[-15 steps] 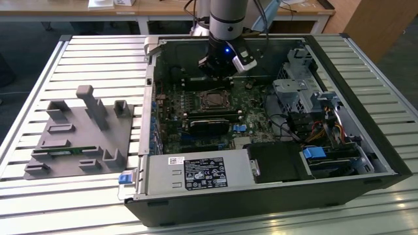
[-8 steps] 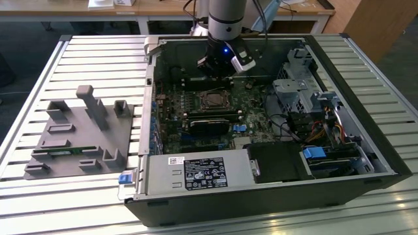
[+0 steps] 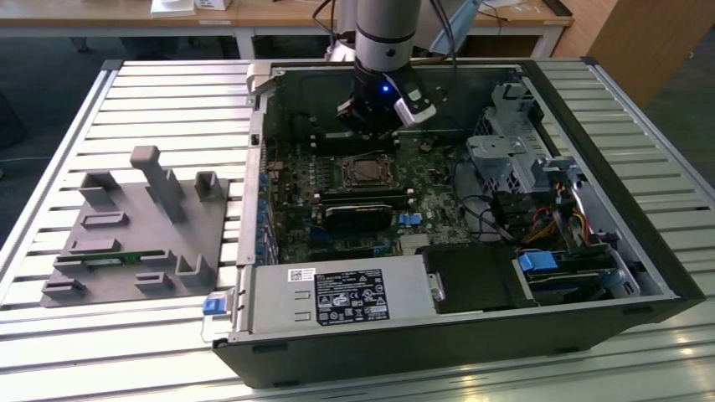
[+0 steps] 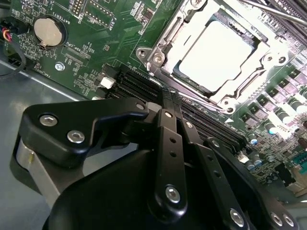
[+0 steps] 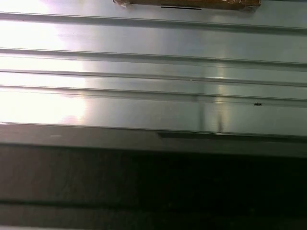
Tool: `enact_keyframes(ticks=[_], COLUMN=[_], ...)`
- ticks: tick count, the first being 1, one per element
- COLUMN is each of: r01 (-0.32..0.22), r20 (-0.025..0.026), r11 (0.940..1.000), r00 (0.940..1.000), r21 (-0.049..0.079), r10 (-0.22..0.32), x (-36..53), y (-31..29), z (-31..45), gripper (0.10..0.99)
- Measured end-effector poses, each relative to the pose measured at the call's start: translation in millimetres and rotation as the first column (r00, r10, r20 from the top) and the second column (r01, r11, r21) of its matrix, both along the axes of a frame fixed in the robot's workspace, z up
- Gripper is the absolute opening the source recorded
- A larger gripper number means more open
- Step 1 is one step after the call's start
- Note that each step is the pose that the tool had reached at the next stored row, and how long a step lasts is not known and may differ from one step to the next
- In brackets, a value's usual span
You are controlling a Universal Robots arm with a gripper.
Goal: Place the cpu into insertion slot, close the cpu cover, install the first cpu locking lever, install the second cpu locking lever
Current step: 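Install the first cpu locking lever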
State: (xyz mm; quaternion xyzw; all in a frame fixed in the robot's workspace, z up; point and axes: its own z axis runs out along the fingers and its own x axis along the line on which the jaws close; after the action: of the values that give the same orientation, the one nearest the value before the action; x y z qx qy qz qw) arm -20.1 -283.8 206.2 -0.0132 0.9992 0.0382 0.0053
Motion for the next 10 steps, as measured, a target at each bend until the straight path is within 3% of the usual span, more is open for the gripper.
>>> enact_keyframes(ticks=[10], r01=[0.000], r20=[0.0002], r11=[1.0000], r00=[1.0000], r21=[-0.002], r10=[0.000], x=[0.0], y=[0.0], z=[-1.9], gripper=[0.106])
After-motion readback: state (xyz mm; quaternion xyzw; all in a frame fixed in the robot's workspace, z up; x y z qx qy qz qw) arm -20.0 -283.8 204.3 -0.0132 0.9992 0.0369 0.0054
